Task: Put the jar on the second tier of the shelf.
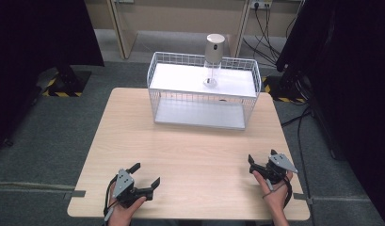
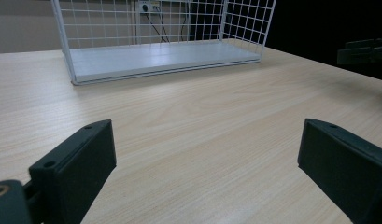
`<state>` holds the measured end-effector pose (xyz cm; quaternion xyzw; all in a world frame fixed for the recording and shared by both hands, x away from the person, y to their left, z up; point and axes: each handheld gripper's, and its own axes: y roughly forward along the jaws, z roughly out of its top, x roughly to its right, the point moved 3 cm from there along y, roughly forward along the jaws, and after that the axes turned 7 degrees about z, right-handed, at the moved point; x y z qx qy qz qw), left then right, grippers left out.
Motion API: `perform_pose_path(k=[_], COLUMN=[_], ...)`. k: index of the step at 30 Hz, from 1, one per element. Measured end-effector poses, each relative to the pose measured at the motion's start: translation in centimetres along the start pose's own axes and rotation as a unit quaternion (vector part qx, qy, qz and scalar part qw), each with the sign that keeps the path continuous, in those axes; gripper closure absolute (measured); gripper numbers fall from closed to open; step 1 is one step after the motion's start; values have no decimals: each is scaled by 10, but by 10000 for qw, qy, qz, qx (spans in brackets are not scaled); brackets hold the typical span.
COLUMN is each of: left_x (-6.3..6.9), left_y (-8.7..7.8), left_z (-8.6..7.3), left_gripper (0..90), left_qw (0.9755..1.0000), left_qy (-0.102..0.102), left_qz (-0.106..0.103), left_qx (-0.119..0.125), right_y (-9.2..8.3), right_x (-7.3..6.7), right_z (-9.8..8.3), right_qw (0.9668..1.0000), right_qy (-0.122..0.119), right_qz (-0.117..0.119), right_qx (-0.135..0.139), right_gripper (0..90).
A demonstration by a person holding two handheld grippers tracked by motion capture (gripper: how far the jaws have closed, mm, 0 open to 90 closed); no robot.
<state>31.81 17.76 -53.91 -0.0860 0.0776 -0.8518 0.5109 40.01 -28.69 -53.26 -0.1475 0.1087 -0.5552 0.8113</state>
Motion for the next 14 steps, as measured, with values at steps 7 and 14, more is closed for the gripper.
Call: perform_pose_path(k=[7, 14], left_x=[0, 0], left_y=[0, 0], left_z=[0, 0], left_gripper=[39, 39], left_qw=[10000, 10000], left_qy=[9, -44], left_qz=[-4, -27], left_qx=[-6, -18], right_y=[-1, -1], right_x=[0, 1], right_z=[0, 0], right_qw=[10000, 9999], right_qy=[-11, 105], right_qz=[-14, 33], right_qx=[28, 69], right_gripper=[42, 41])
